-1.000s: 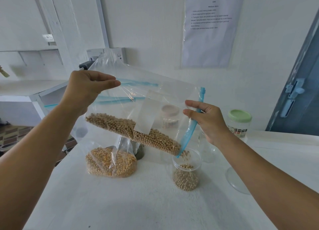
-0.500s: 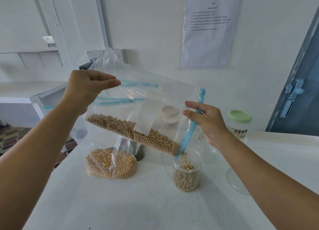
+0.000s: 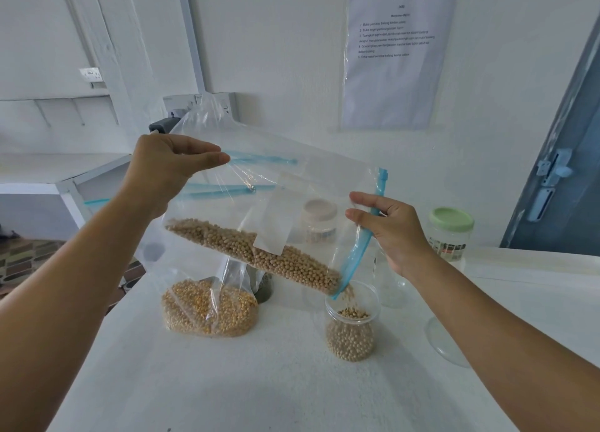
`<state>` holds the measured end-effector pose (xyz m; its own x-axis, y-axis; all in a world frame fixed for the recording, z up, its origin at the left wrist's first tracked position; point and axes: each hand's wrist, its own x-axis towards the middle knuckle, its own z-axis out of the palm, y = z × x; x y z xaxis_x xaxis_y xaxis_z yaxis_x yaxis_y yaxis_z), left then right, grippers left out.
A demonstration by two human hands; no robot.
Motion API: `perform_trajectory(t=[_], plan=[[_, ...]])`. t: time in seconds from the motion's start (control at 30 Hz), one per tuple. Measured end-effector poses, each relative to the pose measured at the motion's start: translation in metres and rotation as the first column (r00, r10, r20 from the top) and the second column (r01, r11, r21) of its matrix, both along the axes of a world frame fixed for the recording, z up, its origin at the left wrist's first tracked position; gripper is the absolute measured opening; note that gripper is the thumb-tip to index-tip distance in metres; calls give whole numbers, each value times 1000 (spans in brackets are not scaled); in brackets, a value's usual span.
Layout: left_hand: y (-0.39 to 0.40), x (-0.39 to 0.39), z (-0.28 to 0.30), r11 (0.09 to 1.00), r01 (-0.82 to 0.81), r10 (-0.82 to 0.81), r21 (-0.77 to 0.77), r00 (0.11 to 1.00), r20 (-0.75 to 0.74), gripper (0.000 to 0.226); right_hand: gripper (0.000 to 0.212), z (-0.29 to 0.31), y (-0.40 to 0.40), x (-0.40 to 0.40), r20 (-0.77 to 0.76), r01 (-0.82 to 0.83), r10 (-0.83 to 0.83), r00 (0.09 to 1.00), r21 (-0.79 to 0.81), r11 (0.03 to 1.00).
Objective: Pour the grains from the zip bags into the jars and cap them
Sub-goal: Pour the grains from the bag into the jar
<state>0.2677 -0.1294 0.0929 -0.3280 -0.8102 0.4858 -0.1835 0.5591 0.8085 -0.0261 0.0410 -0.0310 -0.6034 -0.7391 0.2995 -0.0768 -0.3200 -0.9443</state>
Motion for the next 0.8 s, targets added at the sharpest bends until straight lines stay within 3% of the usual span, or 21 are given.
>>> perform_trajectory(t=[0.8], plan=[[1,-3,8,1000,4,-4,-23,1000,-1,23,31,2,0,0,7,2,-2,1000,7,1000]])
